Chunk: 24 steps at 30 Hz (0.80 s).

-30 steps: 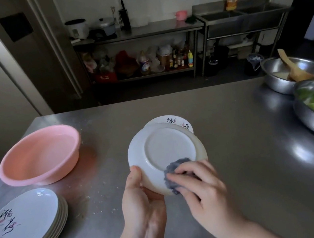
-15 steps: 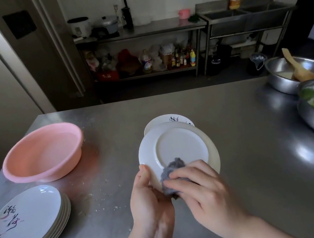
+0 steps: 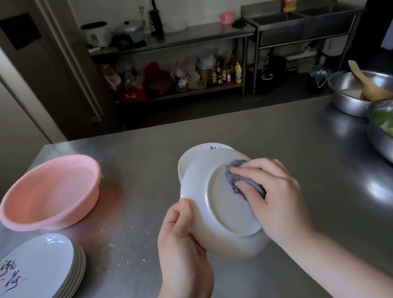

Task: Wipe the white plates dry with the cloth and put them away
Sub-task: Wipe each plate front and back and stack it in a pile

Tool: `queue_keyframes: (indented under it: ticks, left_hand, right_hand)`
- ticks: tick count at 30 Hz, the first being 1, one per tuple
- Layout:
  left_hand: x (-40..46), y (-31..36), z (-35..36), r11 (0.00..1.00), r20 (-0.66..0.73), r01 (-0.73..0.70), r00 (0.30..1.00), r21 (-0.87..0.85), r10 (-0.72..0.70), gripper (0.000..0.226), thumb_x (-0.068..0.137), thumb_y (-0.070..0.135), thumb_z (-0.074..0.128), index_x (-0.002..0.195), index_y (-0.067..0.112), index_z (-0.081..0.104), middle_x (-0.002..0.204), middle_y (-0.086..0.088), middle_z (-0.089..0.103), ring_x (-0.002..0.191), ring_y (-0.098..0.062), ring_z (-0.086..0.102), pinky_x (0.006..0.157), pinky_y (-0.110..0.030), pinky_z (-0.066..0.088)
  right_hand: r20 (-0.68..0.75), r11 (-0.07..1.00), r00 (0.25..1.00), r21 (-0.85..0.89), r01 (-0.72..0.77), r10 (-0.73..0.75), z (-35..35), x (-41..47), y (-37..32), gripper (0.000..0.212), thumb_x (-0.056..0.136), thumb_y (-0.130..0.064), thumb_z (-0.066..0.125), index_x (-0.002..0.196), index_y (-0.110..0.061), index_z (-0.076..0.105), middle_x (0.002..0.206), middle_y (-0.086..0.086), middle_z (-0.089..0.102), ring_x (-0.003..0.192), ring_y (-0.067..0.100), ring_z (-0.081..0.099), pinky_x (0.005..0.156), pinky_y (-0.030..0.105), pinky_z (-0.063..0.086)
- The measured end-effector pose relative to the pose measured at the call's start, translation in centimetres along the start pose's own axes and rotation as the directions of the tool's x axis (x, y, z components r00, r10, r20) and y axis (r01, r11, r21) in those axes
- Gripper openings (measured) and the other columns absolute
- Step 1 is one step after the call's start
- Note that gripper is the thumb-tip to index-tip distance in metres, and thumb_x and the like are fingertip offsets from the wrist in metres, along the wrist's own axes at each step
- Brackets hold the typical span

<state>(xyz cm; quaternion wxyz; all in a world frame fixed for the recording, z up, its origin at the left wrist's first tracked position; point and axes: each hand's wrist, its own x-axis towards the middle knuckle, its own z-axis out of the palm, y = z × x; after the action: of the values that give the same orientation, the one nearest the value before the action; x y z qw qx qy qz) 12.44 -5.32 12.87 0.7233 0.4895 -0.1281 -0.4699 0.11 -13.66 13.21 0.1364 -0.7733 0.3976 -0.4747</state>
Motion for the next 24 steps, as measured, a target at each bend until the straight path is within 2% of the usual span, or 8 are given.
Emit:
queue_keyframes:
  ticks: [4, 7, 11, 13, 15, 19, 21, 24]
  left_hand:
    - [-0.5, -0.2, 0.2, 1.0, 0.01, -0.022, 1.0, -0.011, 0.022, 0.018, 0.098, 0.021, 0.051, 0.091, 0.013, 0.066, 0.084, -0.005, 0.064, 0.07, -0.011, 0.058, 0.063, -0.027, 0.04]
    - [-0.5, 0.1, 0.0, 0.994, 0.028, -0.106, 0.994, 0.039, 0.105, 0.019, 0.096, 0.023, 0.053, 0.085, 0.014, 0.066, 0.081, -0.006, 0.062, 0.068, -0.012, 0.054, 0.058, -0.023, 0.042]
    - [-0.9, 0.0, 0.2, 0.967, 0.11, -0.206, 0.975, 0.147, 0.191, 0.017, 0.084, 0.029, 0.067, 0.076, 0.014, 0.067, 0.077, -0.008, 0.062, 0.07, -0.015, 0.052, 0.059, -0.022, 0.041]
    - [-1.2, -0.2, 0.0, 0.968, 0.115, -0.205, 0.975, 0.146, 0.189, 0.018, 0.083, 0.03, 0.063, 0.073, 0.016, 0.067, 0.076, -0.008, 0.063, 0.07, -0.015, 0.053, 0.058, -0.021, 0.04]
    - [-1.3, -0.4, -0.4, 0.974, 0.093, -0.182, 0.981, 0.136, 0.171, 0.022, 0.082, 0.034, 0.059, 0.074, 0.015, 0.067, 0.074, -0.009, 0.062, 0.068, -0.017, 0.051, 0.055, -0.022, 0.038]
    - [-0.9, 0.1, -1.0, 0.986, 0.079, -0.129, 0.989, 0.104, 0.121, 0.018, 0.085, 0.03, 0.062, 0.07, 0.02, 0.064, 0.072, -0.002, 0.062, 0.062, -0.011, 0.053, 0.051, -0.016, 0.041]
    - [-0.4, 0.5, -1.3, 0.996, 0.057, -0.079, 0.995, 0.036, 0.077, 0.019, 0.092, 0.027, 0.057, 0.077, 0.018, 0.065, 0.078, -0.001, 0.064, 0.067, -0.01, 0.057, 0.057, -0.021, 0.042]
    - [0.3, 0.9, -1.3, 0.991, -0.008, 0.013, 1.0, -0.13, -0.014, 0.025, 0.097, 0.025, 0.05, 0.084, 0.016, 0.069, 0.085, 0.002, 0.069, 0.072, -0.008, 0.065, 0.07, -0.028, 0.045]
  right_hand:
    - [0.049, 0.982, 0.983, 0.073, 0.172, -0.176, 1.0, -0.5, -2.1, 0.03, 0.079, 0.0, 0.068, 0.104, -0.015, 0.074, 0.1, -0.004, 0.065, 0.094, 0.015, 0.057, 0.087, 0.02, 0.045]
    - [0.07, 0.976, 0.98, 0.127, 0.178, -0.188, 0.7, -0.9, -2.3, 0.027, 0.081, -0.003, 0.067, 0.104, -0.015, 0.074, 0.098, -0.004, 0.065, 0.094, 0.018, 0.06, 0.083, 0.025, 0.049]
    - [0.091, 0.963, 0.963, 0.122, 0.241, -0.252, 0.5, 0.3, -3.5, 0.023, 0.082, -0.005, 0.066, 0.1, -0.016, 0.075, 0.096, -0.006, 0.064, 0.095, 0.013, 0.055, 0.087, 0.02, 0.044]
    - [0.149, 0.958, 0.949, 0.115, 0.263, -0.278, 0.6, 1.0, -3.9, 0.021, 0.083, -0.007, 0.065, 0.099, -0.017, 0.075, 0.095, -0.006, 0.065, 0.094, 0.015, 0.055, 0.087, 0.023, 0.044]
    - [0.171, 0.973, 0.963, 0.131, 0.188, -0.209, 0.4, 1.9, -3.3, 0.022, 0.084, -0.004, 0.065, 0.098, -0.017, 0.076, 0.096, -0.006, 0.067, 0.095, 0.017, 0.056, 0.087, 0.025, 0.045]
    - [0.158, 0.976, 0.983, 0.177, -0.123, 0.095, -0.8, 3.5, -0.5, 0.026, 0.086, 0.001, 0.063, 0.099, -0.018, 0.076, 0.099, -0.007, 0.066, 0.099, 0.013, 0.057, 0.089, 0.016, 0.041]
    - [0.145, 0.954, 0.972, 0.209, -0.213, 0.185, -1.1, 3.2, 0.8, 0.026, 0.086, 0.002, 0.061, 0.098, -0.017, 0.075, 0.098, -0.008, 0.066, 0.097, 0.007, 0.06, 0.084, 0.013, 0.042]
    - [0.067, 0.938, 0.965, 0.228, -0.261, 0.252, -1.1, 1.3, 2.0, 0.026, 0.086, 0.004, 0.061, 0.096, -0.016, 0.074, 0.096, -0.01, 0.066, 0.093, 0.0, 0.06, 0.081, 0.008, 0.041]
